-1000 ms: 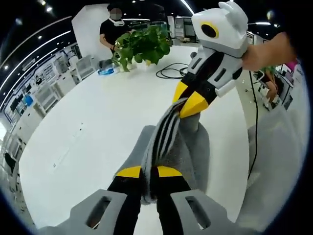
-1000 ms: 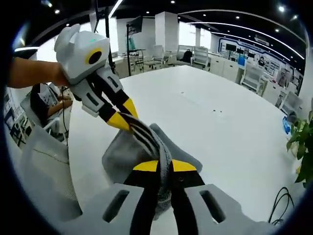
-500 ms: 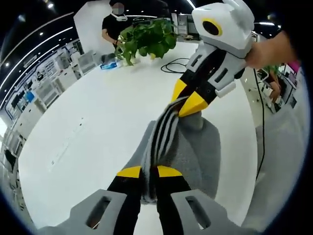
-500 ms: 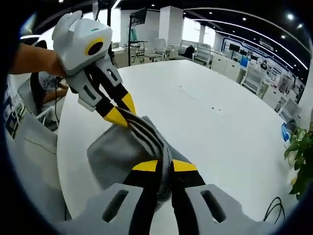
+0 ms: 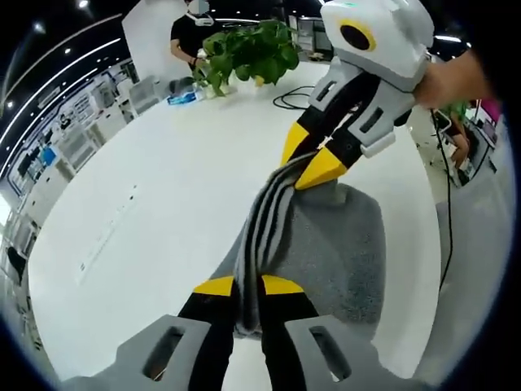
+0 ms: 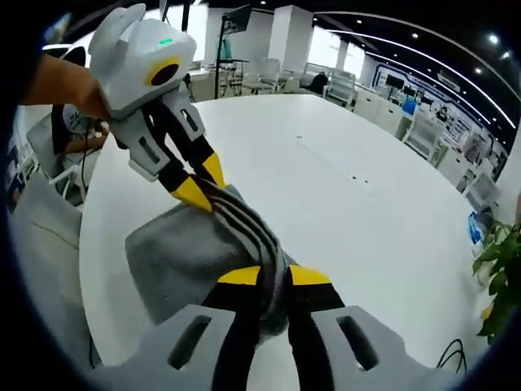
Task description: Fold the towel on the table until its edges align and the towel forms a compact rectangular stack.
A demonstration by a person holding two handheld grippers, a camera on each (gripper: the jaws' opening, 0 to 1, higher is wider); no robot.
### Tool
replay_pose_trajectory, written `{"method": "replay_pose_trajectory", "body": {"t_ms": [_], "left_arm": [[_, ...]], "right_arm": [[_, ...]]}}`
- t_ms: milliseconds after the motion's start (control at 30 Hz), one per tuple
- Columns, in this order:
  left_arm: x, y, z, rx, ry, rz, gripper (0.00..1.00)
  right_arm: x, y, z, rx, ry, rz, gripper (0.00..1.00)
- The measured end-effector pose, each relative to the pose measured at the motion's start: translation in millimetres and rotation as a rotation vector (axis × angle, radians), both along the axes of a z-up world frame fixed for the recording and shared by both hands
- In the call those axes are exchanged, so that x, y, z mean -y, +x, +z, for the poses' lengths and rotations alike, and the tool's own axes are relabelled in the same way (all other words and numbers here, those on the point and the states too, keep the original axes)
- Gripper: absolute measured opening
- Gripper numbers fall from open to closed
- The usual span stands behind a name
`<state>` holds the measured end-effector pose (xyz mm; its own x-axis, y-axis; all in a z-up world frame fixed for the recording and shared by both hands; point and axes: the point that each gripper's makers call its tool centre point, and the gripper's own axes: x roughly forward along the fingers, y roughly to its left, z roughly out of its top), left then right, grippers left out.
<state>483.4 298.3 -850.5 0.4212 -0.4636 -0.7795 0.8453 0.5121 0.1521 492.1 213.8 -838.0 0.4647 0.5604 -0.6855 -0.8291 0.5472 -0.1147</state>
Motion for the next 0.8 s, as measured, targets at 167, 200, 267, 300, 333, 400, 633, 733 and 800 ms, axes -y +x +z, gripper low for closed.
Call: {"method": "replay_pose_trajectory", "body": {"t_ms": [167,200,267,300,333,400,633,733,800], "left_arm": [[-1,2.9,-11.6,-0.011,0.020,-0.016,0.11],[-2,3.7,-14.8,-0.014,0.026,-0.017,0.11],[-4,4.9,-19.2,-0.016,0.030,-0.015,0.12],[-4,5.6,-20.7,-0.018,0.032,-0.012,0.13],[-5,6.4,-21.9,-0.017,0.033,-0.011,0.14],[-6,8.2,-24.1,-0.012,0.039,-0.010,0.15],[-11,20.1,-22.6,0.016,0.034,0.034,0.22],[-16,24.0,-23.5,0.024,0.037,0.061,0.24],[-18,25.2,-24.1,0.020,0.026,0.073,0.25]], "right_arm": [[5,8,5.2,0.032,0.032,-0.043,0.15],[6,9,7.1,0.038,0.040,-0.056,0.14],[10,8,11.6,0.043,0.049,-0.064,0.11],[10,7,13.5,0.045,0.059,-0.070,0.10],[10,6,15.1,0.048,0.073,-0.072,0.10],[8,-1,13.1,0.026,0.090,-0.065,0.10],[5,-11,-10.0,-0.027,0.052,-0.030,0.10],[8,-7,-18.6,-0.058,0.050,-0.053,0.13],[11,-4,-24.8,-0.071,0.043,-0.067,0.14]]}}
